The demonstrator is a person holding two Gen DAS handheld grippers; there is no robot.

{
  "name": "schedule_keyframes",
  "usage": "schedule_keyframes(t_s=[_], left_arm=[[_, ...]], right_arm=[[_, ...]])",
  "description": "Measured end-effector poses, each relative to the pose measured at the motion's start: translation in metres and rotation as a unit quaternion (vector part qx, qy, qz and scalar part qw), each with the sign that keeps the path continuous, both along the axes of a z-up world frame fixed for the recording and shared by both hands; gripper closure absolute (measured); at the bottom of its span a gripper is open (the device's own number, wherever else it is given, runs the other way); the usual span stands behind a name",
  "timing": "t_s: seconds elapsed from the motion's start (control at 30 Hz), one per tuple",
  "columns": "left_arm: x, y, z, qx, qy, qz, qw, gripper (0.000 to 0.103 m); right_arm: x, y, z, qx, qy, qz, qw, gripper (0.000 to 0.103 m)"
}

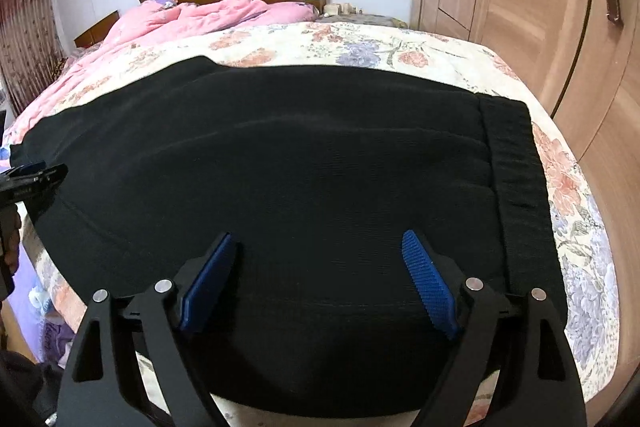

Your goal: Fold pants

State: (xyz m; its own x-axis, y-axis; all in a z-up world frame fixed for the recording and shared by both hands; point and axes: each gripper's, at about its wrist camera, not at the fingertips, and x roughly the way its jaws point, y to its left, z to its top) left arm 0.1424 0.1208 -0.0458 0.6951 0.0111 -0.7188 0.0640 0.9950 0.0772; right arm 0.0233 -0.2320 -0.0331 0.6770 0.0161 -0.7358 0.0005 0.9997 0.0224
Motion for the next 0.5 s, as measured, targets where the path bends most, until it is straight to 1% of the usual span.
schedule_keyframes(t_s=[0.03, 0.07, 0.1, 0.13, 0.17, 0.2, 0.23, 0.27, 0.3, 0.33, 0.37, 0.4, 0.43, 0.5], left_arm=[[0.002, -0.003, 0.011, 0.004, -0.016, -0.014, 0.9998, 0.003], [0.005, -0.017, 0.030, 0.003, -0.032, -0.046, 0.9984, 0.002], [0.010, -0.030, 0.042, 0.000, -0.036, -0.073, 0.9966, 0.002], [0.017, -0.047, 0.052, -0.009, -0.032, -0.107, 0.9937, 0.002], [0.033, -0.071, 0.060, -0.023, -0.010, -0.154, 0.9877, 0.002], [0.044, -0.088, 0.063, -0.029, 0.005, -0.179, 0.9835, 0.002], [0.064, -0.114, 0.062, -0.022, 0.016, -0.200, 0.9795, 0.002], [0.075, -0.130, 0.060, -0.014, 0.019, -0.207, 0.9780, 0.002], [0.087, -0.145, 0.056, -0.007, 0.024, -0.215, 0.9763, 0.002], [0.104, -0.163, 0.048, -0.007, 0.036, -0.228, 0.9730, 0.002], [0.114, -0.170, 0.043, -0.011, 0.043, -0.233, 0.9716, 0.002], [0.119, -0.182, 0.036, -0.014, 0.051, -0.233, 0.9711, 0.002], [0.127, -0.189, 0.028, -0.017, 0.061, -0.229, 0.9713, 0.002], [0.140, -0.195, 0.005, -0.007, 0.071, -0.219, 0.9731, 0.001]], right_arm=[[0.000, 0.001, 0.004, -0.002, -0.003, -0.004, 1.000, 0.020], [0.002, 0.001, 0.007, -0.002, -0.008, -0.007, 1.000, 0.019], [0.007, 0.001, 0.013, 0.003, -0.010, -0.004, 1.000, 0.019], [0.013, 0.001, 0.017, 0.002, -0.008, 0.001, 1.000, 0.019], [0.027, 0.006, 0.022, -0.014, 0.002, 0.009, 1.000, 0.019], [0.037, 0.011, 0.024, -0.028, 0.013, 0.019, 0.999, 0.017], [0.054, 0.018, 0.026, -0.041, 0.027, 0.040, 0.998, 0.016], [0.070, 0.025, 0.027, -0.047, 0.039, 0.058, 0.996, 0.016], [0.080, 0.029, 0.027, -0.046, 0.047, 0.070, 0.995, 0.016], [0.092, 0.033, 0.027, -0.040, 0.058, 0.083, 0.994, 0.016], [0.103, 0.036, 0.026, -0.028, 0.068, 0.096, 0.993, 0.016], [0.114, 0.041, 0.021, -0.018, 0.086, 0.112, 0.990, 0.016], [0.121, 0.045, 0.015, -0.023, 0.106, 0.126, 0.986, 0.016], [0.125, 0.047, -0.004, -0.043, 0.148, 0.145, 0.977, 0.016]])
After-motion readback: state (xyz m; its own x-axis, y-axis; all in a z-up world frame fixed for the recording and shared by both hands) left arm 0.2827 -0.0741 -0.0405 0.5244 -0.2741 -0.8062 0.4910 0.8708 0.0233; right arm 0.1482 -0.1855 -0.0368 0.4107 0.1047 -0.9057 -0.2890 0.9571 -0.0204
